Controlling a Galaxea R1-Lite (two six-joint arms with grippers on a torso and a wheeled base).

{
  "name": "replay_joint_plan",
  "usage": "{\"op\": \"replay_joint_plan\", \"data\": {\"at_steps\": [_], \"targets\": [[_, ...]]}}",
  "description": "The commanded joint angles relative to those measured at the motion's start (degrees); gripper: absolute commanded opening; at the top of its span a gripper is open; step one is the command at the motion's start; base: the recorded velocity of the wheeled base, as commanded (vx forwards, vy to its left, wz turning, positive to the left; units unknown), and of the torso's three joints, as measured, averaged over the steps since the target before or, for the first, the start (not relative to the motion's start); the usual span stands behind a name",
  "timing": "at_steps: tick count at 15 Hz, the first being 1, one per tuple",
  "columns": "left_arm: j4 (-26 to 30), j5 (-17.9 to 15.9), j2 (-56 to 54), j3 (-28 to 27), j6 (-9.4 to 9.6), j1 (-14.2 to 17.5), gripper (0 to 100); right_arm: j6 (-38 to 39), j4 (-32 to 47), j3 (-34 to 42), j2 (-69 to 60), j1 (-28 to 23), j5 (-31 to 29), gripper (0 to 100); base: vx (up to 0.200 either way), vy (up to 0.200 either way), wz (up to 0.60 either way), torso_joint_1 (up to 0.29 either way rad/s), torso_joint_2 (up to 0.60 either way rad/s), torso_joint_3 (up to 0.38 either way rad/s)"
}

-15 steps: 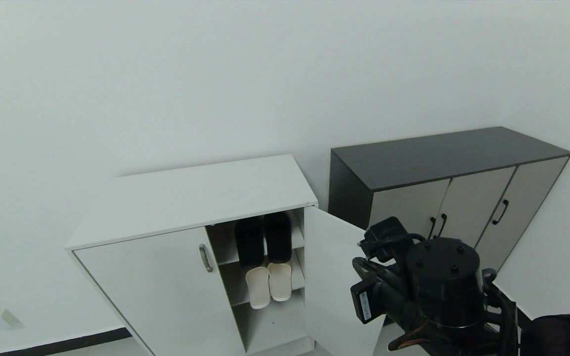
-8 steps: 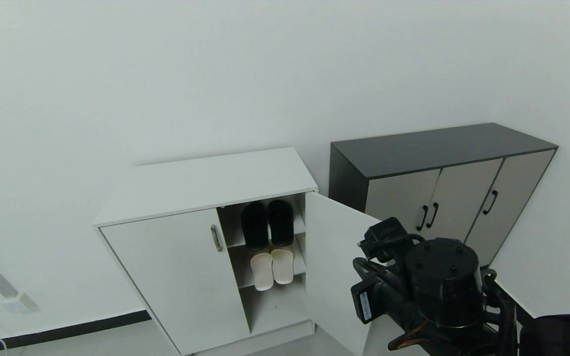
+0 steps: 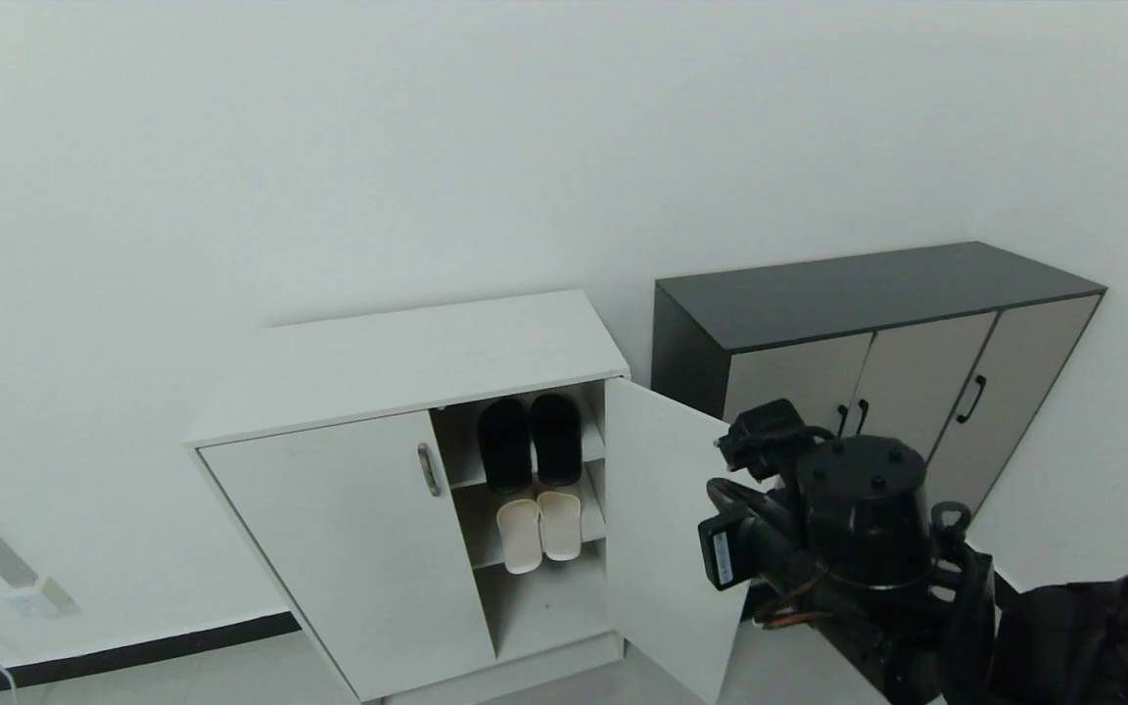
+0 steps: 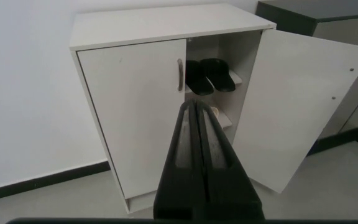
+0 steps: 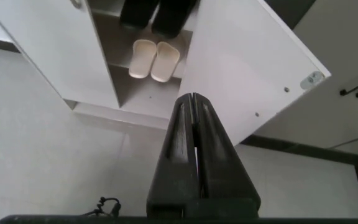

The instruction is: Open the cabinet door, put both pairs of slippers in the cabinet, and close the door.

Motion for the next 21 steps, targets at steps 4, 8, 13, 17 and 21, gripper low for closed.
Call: {"op": "replay_joint_plan", "data": {"at_steps": [4,8,13,17,21], "targets": [[0.01,-0.06,0.05,0.00,-0.04,-0.01,0,0.02,7.84,-12.25,3.10,-8.63,3.99,0,0.000,0.000,0.00,0.000,0.00,0.000],[0.01,0.11,0.05,0.00,-0.13,-0.01,0,0.29,14.26,-22.63,6.97,-13.73,7.15,0,0.000,0.000,0.00,0.000,0.00,0.000],[0.01,0.11,0.05,0.00,-0.13,-0.01,0,0.73,18.92,-35.46,16.02,-21.46,10.93,0,0.000,0.000,0.00,0.000,0.00,0.000],[0.01,0.11,0.05,0.00,-0.13,-0.01,0,3.27,19.09,-37.74,19.97,-23.84,12.78,0,0.000,0.000,0.00,0.000,0.00,0.000],[0.01,0.11,0.05,0.00,-0.13,-0.01,0,3.45,18.92,-37.39,21.73,-24.36,12.78,0,0.000,0.000,0.00,0.000,0.00,0.000]]}}
